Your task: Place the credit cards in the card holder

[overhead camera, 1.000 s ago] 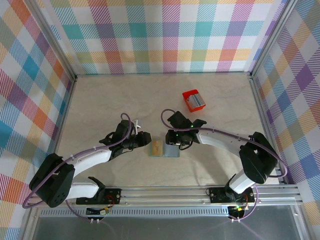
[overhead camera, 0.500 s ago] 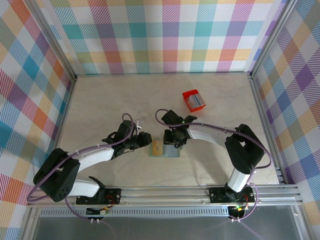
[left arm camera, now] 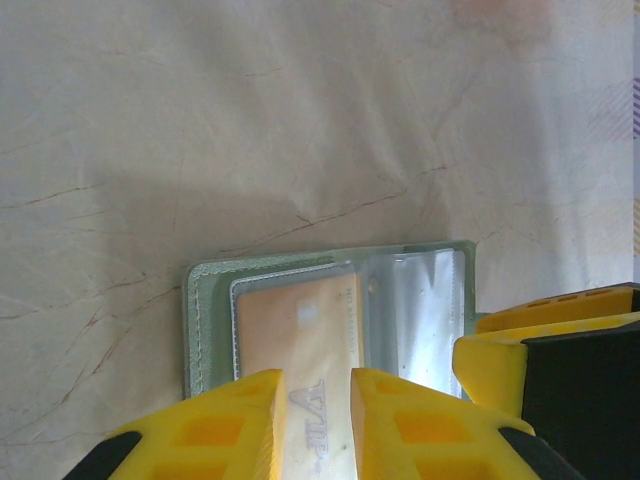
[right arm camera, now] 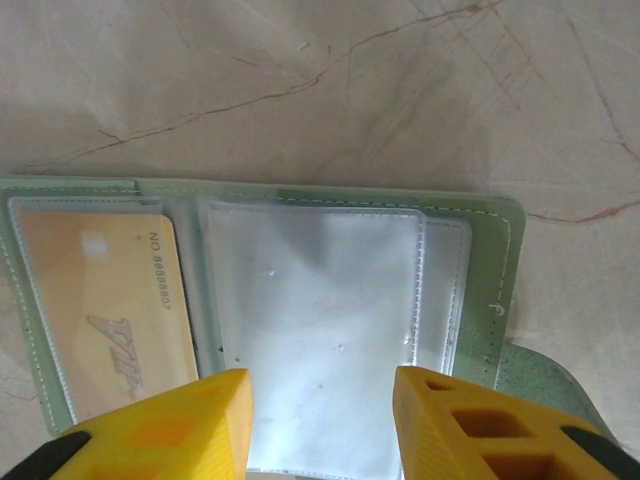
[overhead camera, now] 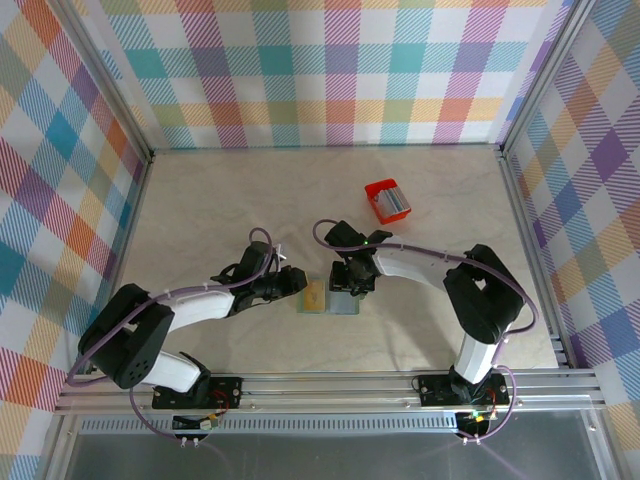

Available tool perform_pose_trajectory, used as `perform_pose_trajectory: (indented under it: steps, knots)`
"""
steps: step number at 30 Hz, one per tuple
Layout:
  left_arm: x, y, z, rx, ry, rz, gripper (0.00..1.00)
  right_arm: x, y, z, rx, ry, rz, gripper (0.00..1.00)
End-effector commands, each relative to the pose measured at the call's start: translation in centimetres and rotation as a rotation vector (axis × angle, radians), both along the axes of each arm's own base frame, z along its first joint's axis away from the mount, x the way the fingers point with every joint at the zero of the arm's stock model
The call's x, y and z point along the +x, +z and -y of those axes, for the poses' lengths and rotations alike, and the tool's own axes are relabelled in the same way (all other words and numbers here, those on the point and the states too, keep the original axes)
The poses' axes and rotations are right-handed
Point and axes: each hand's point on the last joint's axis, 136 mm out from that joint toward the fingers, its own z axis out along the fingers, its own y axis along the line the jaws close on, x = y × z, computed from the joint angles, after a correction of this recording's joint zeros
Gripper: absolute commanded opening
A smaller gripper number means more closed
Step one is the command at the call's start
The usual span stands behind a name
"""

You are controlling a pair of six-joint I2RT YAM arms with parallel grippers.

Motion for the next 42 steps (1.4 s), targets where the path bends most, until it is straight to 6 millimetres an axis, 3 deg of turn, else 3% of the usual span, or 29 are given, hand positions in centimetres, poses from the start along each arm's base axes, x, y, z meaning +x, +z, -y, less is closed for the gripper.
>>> perform_pose_trajectory:
  steps: [1,17,35,42]
  knots:
    - [-0.4,-0.4,0.6,-0.02,-0.018,-0.016,0.24,-0.3,-0.4,0.1,-0.012,-0.007,-0.037,0.42]
    - [-1.2,-3.0,0.4,0.0,-0.028,-0.068,0.24,-0.6,-1.6,-0.6,0.016,0.011,-0.079,0.44]
    - [-1.3,-3.9,0.1,0.004,-0.016,-0.073,0.24,0.1,-0.6,-2.8,0.148,0.04,-0.063,0.43]
    - [-1.3,-3.8,0.0,0.006,-0.011,-0.07,0.24,0.4,0.4,-0.8,0.06,0.01,-0.006,0.43]
